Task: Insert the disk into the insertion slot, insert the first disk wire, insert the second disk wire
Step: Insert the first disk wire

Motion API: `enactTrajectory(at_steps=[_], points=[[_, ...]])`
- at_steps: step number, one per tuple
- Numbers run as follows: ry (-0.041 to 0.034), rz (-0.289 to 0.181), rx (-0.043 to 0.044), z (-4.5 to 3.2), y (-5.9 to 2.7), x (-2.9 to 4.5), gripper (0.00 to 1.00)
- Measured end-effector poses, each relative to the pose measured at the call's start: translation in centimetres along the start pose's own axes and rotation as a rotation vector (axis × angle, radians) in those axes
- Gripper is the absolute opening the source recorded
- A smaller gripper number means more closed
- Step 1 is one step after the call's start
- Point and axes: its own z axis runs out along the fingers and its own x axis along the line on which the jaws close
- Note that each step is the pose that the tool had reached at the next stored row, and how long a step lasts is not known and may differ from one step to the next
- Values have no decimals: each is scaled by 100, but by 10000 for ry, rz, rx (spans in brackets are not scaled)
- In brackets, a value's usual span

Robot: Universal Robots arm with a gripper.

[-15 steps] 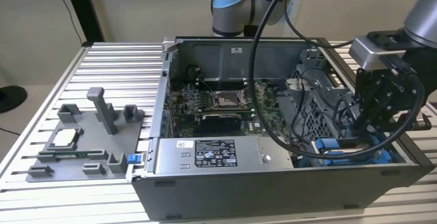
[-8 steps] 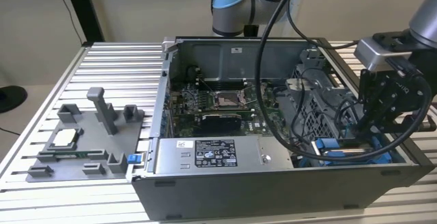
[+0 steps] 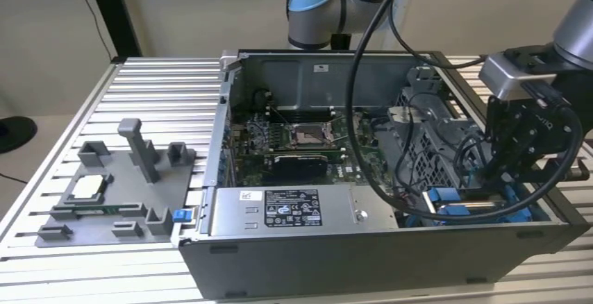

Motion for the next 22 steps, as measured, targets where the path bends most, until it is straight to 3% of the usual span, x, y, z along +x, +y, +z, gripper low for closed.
enactTrajectory(at_steps=[18,22], points=[[-5,0,0,60,-7,18,0],[-42,5,0,66,-7,18,0]])
